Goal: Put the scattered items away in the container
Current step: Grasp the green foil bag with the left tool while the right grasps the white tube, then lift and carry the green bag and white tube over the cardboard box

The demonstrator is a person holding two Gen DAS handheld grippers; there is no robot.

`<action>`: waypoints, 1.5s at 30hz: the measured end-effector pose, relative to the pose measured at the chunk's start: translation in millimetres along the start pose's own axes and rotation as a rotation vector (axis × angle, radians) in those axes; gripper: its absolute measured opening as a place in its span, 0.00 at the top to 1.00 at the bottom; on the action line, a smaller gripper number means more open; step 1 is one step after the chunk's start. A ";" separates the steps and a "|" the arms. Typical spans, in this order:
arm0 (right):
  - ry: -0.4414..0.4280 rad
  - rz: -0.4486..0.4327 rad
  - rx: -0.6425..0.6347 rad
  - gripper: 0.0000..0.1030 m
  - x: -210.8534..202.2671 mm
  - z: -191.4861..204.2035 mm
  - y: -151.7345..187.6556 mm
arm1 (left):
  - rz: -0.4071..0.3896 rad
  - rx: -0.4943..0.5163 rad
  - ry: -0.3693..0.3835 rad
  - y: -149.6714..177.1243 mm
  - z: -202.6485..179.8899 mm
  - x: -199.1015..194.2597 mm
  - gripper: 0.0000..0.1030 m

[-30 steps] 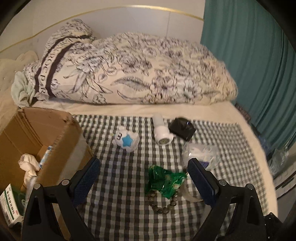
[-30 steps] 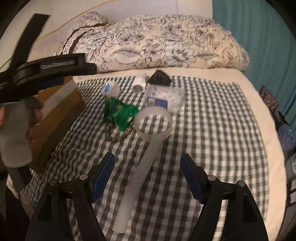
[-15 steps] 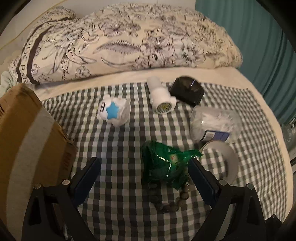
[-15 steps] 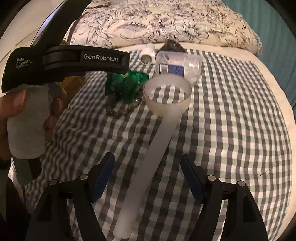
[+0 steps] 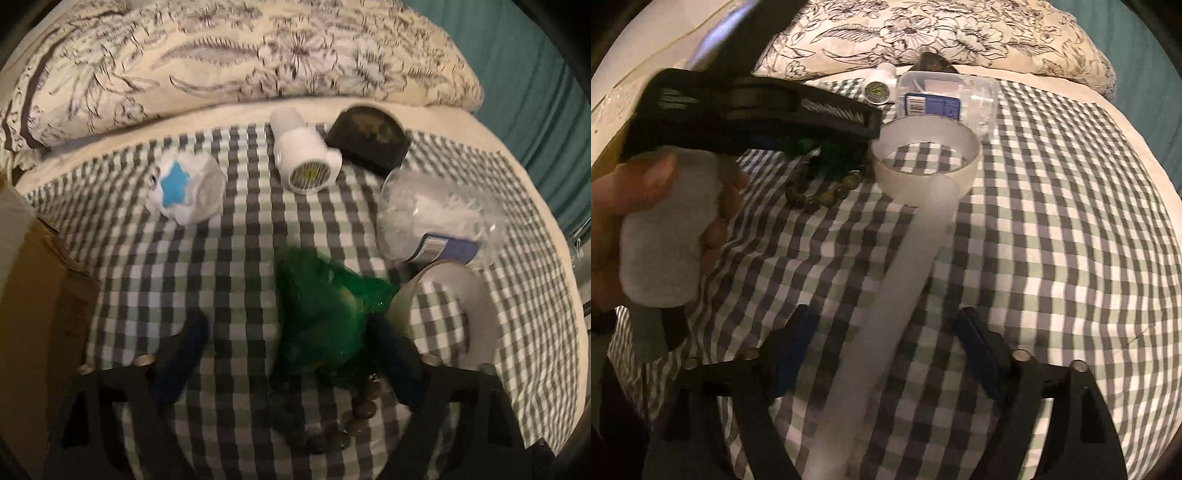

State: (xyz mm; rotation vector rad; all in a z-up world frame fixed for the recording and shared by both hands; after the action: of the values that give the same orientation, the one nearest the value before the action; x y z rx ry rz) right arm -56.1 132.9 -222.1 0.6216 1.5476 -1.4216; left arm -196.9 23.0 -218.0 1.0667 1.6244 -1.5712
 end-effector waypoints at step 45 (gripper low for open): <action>0.069 -0.225 -0.016 0.87 -101.2 11.9 -16.9 | -0.260 0.019 -0.004 -0.8 12.3 -164.0 0.63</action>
State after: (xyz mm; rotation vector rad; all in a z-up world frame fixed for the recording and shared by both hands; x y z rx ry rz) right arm -21.0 139.3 -125.1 0.5031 1.7257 -1.5664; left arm -121.3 -9.3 -75.6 0.8887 1.8062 -1.7551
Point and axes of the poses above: each gripper's, at about its wrist camera, not at the fingertips, and x roughly the way its jaws point, z to its left, y to its underside, the point moved 1 cm from there along x, roughly the way its jaws point, and after that the axes turned 3 degrees about -x, right-handed, at the moved point
